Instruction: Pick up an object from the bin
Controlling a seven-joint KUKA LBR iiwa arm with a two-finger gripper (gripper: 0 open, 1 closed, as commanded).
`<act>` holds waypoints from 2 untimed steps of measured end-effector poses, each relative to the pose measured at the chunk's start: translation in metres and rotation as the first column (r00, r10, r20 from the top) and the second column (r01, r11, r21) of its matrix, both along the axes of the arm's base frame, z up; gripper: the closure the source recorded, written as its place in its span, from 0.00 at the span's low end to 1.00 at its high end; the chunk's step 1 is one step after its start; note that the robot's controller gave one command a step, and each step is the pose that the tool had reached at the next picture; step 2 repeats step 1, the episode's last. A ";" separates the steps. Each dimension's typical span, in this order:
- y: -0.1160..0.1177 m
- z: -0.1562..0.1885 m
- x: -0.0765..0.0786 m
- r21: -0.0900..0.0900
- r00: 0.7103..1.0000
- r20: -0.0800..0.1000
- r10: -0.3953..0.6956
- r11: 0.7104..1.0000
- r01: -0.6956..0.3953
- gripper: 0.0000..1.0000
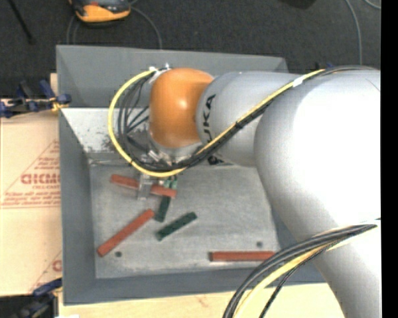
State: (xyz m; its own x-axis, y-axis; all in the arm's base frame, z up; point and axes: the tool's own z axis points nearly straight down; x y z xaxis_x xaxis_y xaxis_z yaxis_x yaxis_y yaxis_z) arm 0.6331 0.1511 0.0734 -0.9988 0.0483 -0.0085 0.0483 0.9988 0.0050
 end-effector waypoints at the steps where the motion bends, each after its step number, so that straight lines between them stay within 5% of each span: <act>1: -0.002 0.138 -0.025 -0.003 1.000 -0.004 0.001 1.000 -0.001 1.00; 2: -0.002 0.138 -0.025 -0.003 1.000 -0.004 0.001 1.000 -0.001 1.00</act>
Offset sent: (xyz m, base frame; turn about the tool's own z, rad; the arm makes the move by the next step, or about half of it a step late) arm 0.0000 0.0000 0.0000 0.0000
